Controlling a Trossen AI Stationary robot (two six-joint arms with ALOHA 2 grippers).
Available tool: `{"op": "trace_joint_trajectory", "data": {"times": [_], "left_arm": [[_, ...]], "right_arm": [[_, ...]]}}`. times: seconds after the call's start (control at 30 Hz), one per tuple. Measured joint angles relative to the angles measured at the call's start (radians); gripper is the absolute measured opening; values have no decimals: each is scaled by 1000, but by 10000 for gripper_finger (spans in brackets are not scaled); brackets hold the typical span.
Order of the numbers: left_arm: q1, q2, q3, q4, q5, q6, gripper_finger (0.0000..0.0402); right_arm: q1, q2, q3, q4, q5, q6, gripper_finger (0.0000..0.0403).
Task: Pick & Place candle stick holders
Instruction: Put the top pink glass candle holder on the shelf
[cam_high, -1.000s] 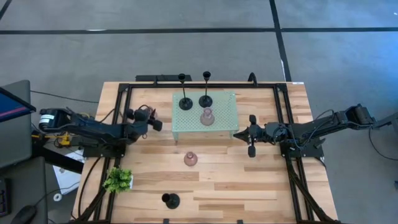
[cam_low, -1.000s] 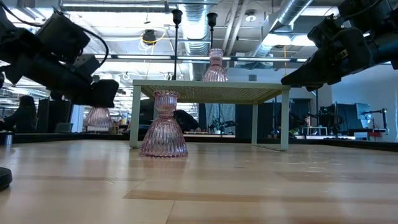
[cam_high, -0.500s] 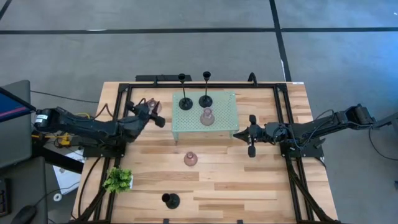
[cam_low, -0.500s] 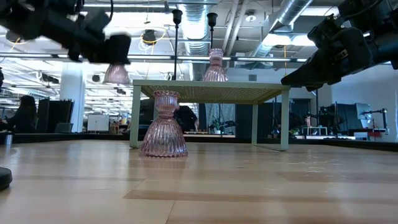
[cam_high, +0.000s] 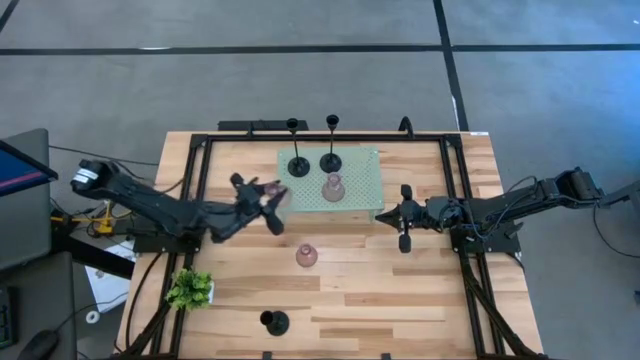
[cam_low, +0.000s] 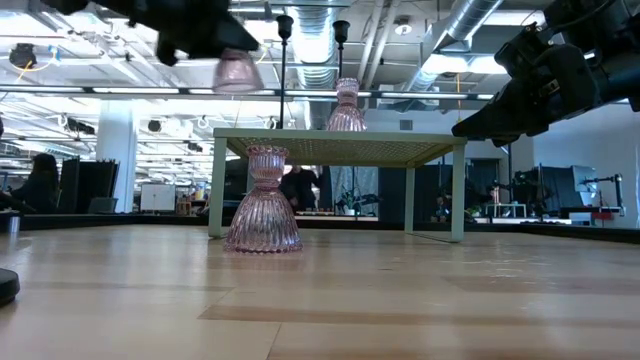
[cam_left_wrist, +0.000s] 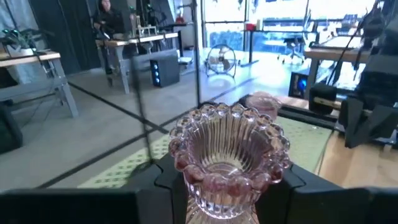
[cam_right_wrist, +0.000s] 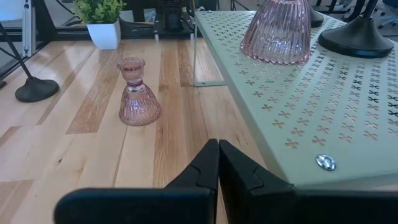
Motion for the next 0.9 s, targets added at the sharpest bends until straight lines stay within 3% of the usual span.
{"op": "trace_joint_trajectory", "data": {"times": [0.2, 0.43, 0.9], "left_arm": [[75, 174, 120, 0, 73, -5, 127], [122, 237, 174, 1, 146, -16, 127], [130, 305, 174, 1, 93, -64, 127]], "right_arm": [[0, 0, 0, 0, 0, 0, 1], [0, 0, 0, 0, 0, 0, 1], [0, 0, 0, 0, 0, 0, 1]]}}
